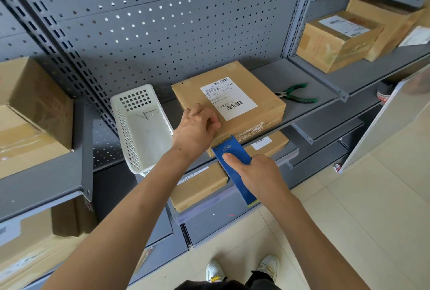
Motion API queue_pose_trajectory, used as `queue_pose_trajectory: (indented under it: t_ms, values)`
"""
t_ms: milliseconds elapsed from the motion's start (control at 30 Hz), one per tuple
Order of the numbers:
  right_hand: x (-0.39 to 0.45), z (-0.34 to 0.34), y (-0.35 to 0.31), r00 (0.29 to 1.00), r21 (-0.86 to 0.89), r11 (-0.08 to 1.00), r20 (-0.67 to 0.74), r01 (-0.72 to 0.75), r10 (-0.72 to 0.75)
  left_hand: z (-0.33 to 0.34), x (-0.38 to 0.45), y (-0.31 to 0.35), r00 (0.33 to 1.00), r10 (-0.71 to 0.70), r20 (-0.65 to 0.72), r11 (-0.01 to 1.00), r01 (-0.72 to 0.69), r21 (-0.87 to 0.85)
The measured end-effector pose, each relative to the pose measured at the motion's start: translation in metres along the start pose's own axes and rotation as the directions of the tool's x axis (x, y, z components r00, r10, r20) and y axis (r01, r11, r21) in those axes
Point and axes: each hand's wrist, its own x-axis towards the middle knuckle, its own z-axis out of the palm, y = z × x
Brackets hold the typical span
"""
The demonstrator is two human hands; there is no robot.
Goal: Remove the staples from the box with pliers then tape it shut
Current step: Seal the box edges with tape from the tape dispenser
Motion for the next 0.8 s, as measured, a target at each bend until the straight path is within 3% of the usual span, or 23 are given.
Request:
queue_pose_trajectory:
  t_ms: [433,800]
  values:
    - [-0.0090,-0.0011,0.0019,0.983,-0.137,0.989,-0.166,0.059,-0.082,-0.0014,0.0026,-0.0003,0.999,-0.037,0.002,0.999,0.037,-0.014]
    - [-0.0104,-0.0092,0.0079,0.981,-0.176,0.984,-0.190,0.008,-0.042,-0.0022,0.0044,0.0018,0.997,-0.078,-0.019,0.997,0.078,-0.015]
